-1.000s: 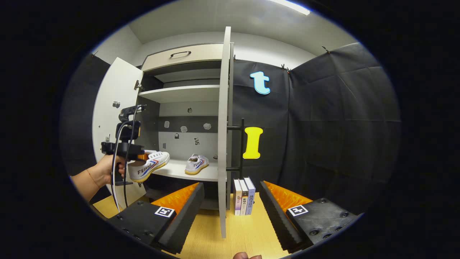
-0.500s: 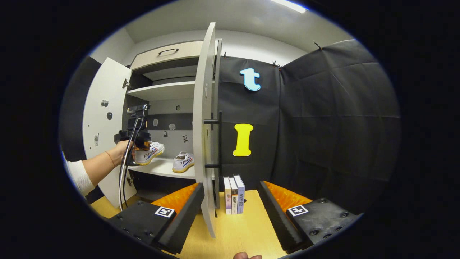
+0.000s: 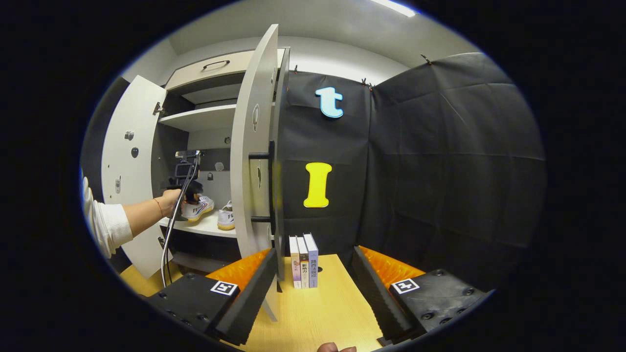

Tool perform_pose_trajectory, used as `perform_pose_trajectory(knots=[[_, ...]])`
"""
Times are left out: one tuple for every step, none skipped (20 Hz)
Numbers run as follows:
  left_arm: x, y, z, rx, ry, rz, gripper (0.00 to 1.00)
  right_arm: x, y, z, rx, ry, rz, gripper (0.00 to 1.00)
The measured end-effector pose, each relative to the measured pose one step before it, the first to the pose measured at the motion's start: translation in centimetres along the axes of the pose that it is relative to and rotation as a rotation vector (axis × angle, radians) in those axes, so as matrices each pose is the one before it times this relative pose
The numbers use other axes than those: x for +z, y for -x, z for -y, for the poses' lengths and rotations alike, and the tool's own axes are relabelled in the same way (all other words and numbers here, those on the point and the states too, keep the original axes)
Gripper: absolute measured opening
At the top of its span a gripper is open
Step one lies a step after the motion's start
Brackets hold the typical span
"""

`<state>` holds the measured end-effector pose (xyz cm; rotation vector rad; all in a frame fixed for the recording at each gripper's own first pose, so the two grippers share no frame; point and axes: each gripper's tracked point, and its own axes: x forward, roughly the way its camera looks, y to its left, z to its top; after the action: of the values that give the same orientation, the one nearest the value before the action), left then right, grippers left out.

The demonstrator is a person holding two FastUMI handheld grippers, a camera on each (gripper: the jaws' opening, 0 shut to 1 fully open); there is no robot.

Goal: Grab one shoe with the right hand and put it into the shoe cabinet, grab the other shoe with the left hand and put it into the shoe cabinet; then close the right door with the right hand and the left door with the left hand.

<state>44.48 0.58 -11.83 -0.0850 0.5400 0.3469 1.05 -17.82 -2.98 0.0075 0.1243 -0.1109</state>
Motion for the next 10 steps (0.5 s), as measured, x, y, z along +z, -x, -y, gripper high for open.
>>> perform_pose_trajectory(knots=[[-0.215,-0.472,0.132,0.00572,-0.00978,-0.00761,0.05,0.038,-0.041,0.068,-0.00060,0.00152,0.00214,0.98],[-0.289,-0.196,0.125,0.00647,-0.00692,-0.00793,0.05,0.049,0.023,0.055,-0.00122,0.00081,0.00004,0.98],[-0.375,-0.204,-0.025,0.00676,-0.00225,-0.01082,0.05,0.014,-0.034,0.029,0.00128,-0.00069,0.00105,0.98],[-0.351,-0.166,0.037,0.00227,0.00119,-0.00869,0.05,0.104,0.053,-0.037,0.00068,-0.00231,-0.00077,0.98],[-0.304,-0.058,-0.038,0.00139,-0.00034,-0.00397,0.06,-0.018,0.078,-0.115,0.00279,-0.00248,0.00039,0.98],[-0.064,-0.107,0.074,-0.00844,0.00154,0.00453,0.08,0.012,0.062,-0.069,0.00019,-0.00191,0.00008,0.98],[-0.044,0.323,0.152,-0.01398,-0.00412,0.00721,0.11,-0.058,0.071,0.011,0.00159,-0.00186,0.00025,0.98],[-0.055,0.237,0.057,-0.01253,-0.00970,-0.00034,0.12,-0.035,0.124,-0.012,-0.00019,-0.00289,-0.00127,0.98],[-0.017,0.238,-0.018,-0.00238,-0.01166,0.00029,0.16,0.009,0.125,-0.026,0.00194,-0.00458,-0.00075,0.98],[0.230,0.457,-0.068,-0.00168,-0.00931,0.00967,0.18,-0.013,0.189,0.004,-0.00034,-0.00569,-0.00066,0.98]])
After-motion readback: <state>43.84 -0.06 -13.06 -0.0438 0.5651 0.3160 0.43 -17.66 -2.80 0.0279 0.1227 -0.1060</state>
